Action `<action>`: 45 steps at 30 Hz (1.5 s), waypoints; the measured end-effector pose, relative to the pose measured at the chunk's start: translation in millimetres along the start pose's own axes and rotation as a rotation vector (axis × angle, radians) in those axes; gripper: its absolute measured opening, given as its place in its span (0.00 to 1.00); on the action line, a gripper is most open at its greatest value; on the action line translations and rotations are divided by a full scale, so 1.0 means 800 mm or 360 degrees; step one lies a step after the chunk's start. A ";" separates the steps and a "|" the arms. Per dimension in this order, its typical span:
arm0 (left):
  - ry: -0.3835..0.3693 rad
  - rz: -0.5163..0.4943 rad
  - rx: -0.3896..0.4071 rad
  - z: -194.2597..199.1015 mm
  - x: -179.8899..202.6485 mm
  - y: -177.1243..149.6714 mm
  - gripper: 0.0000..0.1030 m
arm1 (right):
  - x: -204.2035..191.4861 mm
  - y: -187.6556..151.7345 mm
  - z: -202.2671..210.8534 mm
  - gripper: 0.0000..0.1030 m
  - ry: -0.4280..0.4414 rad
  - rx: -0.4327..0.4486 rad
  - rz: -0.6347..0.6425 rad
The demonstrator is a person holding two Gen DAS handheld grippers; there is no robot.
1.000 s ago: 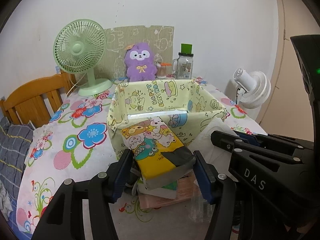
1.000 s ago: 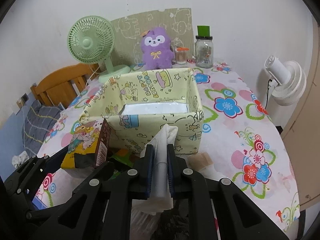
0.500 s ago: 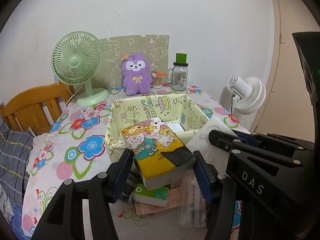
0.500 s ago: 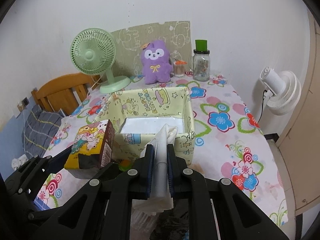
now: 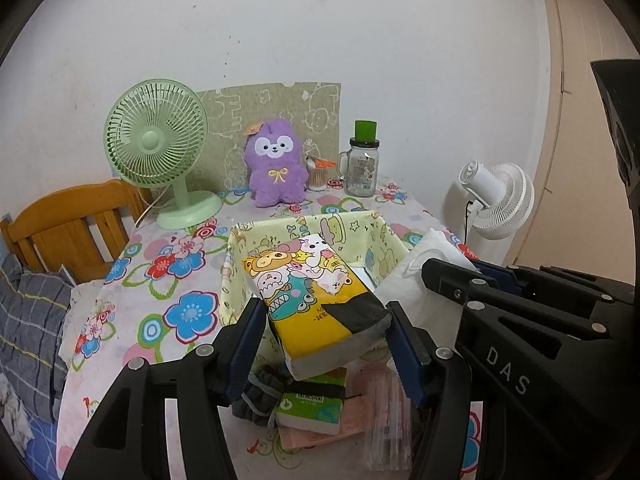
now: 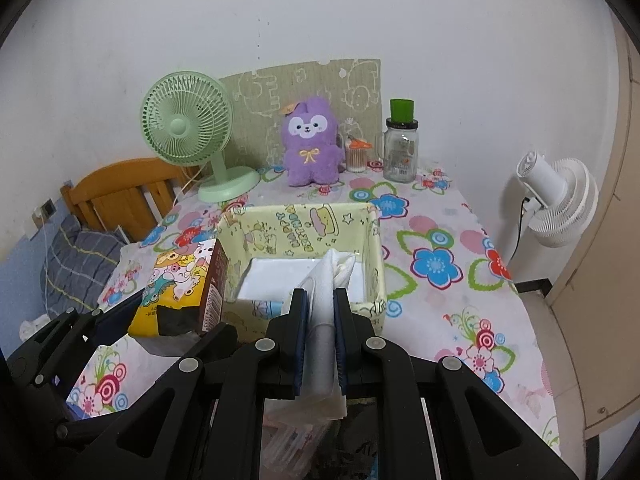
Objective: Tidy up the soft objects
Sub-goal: 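Lift the yellow tissue pack into the box with the left tool while the right tool carries the cloth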
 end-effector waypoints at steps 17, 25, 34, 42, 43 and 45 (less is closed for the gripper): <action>0.0032 -0.0004 0.0011 -0.037 -0.013 0.024 0.61 | 0.001 0.025 -0.031 0.15 -0.0003 0.0015 0.0017; 0.0066 0.0015 -0.0012 -0.061 -0.025 0.027 0.61 | 0.002 0.033 -0.058 0.15 -0.0002 -0.0005 0.0016; 0.0125 0.0042 -0.0064 -0.089 -0.044 0.024 0.61 | 0.005 0.041 -0.091 0.15 0.0014 -0.0027 0.0011; 0.0140 0.0055 -0.0133 -0.116 -0.049 0.016 0.61 | 0.009 0.048 -0.117 0.15 0.0009 -0.0034 0.0000; 0.0139 0.0057 -0.0139 -0.118 -0.049 0.016 0.61 | 0.009 0.049 -0.121 0.15 0.0009 -0.0036 0.0000; 0.0134 0.0060 -0.0159 -0.126 -0.050 0.013 0.61 | 0.009 0.048 -0.128 0.15 0.0009 -0.0046 0.0001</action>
Point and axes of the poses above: each gripper's, at about its wrist camera, not at the fingertips, and z roughly against the way its jaws point, x to its right, y to its top, the point moved 7 cm from there along -z, roughly the way its jaws point, and after that the axes turned 12 degrees about x, right-handed, at the moved point
